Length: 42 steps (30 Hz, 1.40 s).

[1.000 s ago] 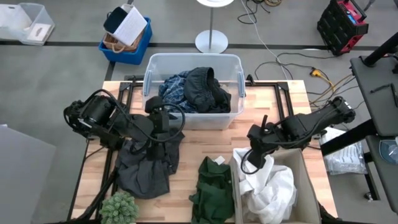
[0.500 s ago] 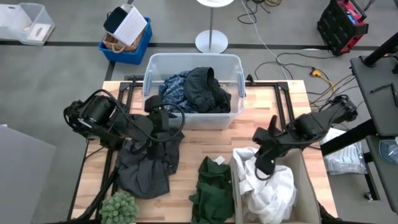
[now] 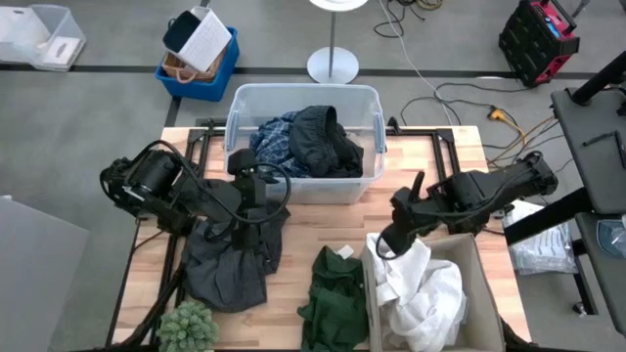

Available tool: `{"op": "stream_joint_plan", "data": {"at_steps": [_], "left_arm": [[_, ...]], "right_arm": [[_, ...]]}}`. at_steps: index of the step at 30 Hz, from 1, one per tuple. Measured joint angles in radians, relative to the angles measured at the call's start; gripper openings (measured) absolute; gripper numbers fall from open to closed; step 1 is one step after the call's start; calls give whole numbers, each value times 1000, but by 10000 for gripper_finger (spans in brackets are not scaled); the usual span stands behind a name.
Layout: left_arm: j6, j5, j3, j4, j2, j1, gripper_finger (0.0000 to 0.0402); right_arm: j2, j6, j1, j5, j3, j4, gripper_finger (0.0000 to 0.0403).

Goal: Sort clothes
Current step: Put the white long sleeve into the brown laundry organizer

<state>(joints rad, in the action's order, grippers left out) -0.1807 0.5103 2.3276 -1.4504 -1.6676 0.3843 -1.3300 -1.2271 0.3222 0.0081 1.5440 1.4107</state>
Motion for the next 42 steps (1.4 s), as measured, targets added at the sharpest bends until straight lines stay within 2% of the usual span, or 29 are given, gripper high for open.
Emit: {"op": "stream_joint_plan", "data": {"at_steps": [4,9,16,30,37,42], "left_arm": [[3,4,0,-1,0,0,341],[6,4,0,-5,0,0,341],[11,4,0,-5,0,0,341],[11,4,0,-5,0,0,341],[11,4,0,-5,0,0,341],[11,5,0,-5,0,0,341]], "right_arm": [[-17,19,-24,-36,-8,-4,207],[-62,33,-21,-46,-30,-2,209],[-97,47,-22,-44,-34,-8,163],[-26,7,-22,-61,-32,-6,80],[-27,39,-21,-70,-32,-6,16],[-19,71,-11,-69,-15,-3,9]]}}
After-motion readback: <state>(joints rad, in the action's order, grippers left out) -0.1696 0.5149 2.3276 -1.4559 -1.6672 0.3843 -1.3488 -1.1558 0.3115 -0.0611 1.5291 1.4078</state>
